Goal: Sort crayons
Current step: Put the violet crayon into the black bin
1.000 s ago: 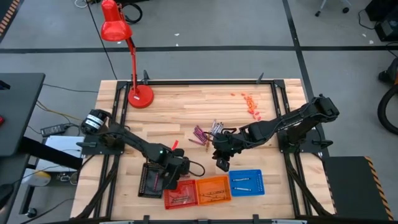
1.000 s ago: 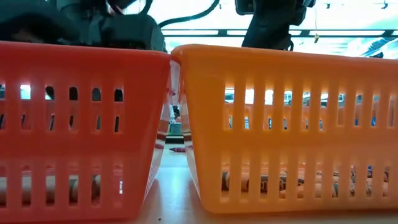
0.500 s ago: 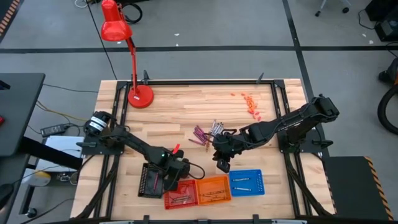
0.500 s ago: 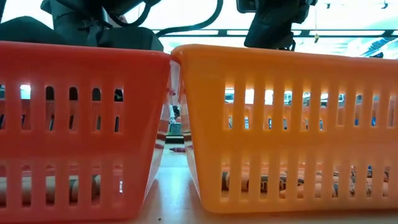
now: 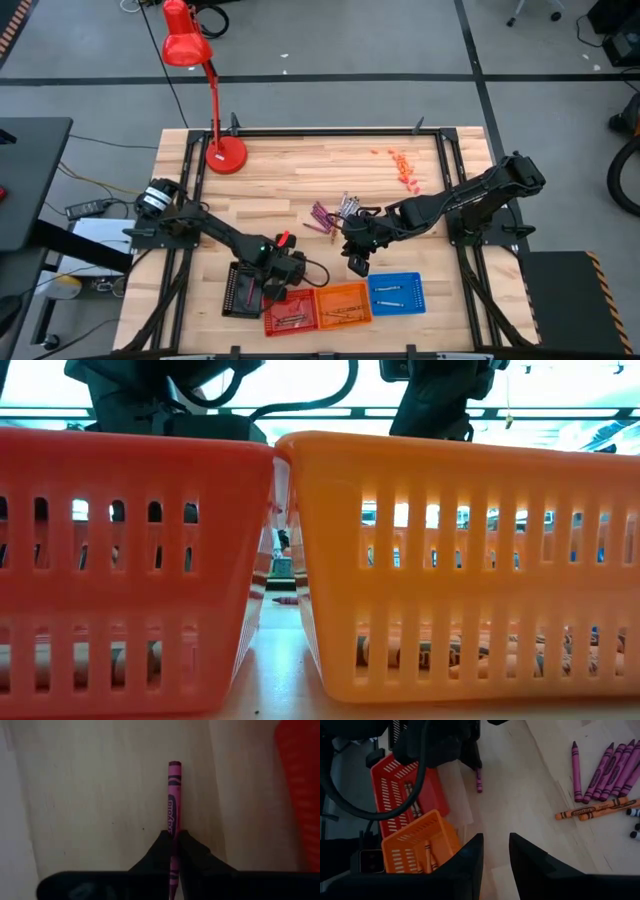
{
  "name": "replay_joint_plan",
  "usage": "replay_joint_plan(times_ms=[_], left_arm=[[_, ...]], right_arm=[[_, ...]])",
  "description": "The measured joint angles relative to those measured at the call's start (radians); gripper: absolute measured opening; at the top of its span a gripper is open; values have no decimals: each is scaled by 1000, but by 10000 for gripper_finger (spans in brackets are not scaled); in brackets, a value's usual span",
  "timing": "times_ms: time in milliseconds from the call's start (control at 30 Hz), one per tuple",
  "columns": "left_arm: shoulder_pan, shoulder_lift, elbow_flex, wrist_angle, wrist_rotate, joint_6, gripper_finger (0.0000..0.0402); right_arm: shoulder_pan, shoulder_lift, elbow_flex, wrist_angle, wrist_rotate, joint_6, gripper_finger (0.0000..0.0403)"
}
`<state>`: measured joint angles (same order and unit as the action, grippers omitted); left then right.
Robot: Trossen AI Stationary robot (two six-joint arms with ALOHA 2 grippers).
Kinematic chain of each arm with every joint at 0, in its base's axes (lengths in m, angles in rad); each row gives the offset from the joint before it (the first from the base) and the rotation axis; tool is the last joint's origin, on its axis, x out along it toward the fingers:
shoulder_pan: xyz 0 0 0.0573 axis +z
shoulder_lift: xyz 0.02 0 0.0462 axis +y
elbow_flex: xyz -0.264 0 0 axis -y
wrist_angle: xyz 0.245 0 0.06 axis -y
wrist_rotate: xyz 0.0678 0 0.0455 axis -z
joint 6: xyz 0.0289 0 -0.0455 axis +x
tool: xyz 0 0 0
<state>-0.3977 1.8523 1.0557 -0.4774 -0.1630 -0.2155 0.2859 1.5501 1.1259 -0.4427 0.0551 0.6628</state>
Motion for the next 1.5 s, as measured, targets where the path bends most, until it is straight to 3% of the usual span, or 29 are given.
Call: replay_joint_plan(times_ms=[633, 1000, 1200, 1367, 1500], left_arm=[[10, -109, -8, -64, -1, -106, 22], [8, -294, -5, -56, 5, -331, 23], [-43, -394, -3, -85, 103, -469, 23], [-130, -449, -2, -202, 133, -439, 23], [-217, -454, -2, -348, 138, -314, 31]], right_arm=[[-6, 0, 0, -1, 0, -6, 97], [-6, 0, 0, -3, 0, -10, 97], [-5, 0, 0, -4, 1, -11, 97], [-5, 0, 0, -3, 0, -36, 97], [-7, 0, 0, -1, 0, -57, 97]])
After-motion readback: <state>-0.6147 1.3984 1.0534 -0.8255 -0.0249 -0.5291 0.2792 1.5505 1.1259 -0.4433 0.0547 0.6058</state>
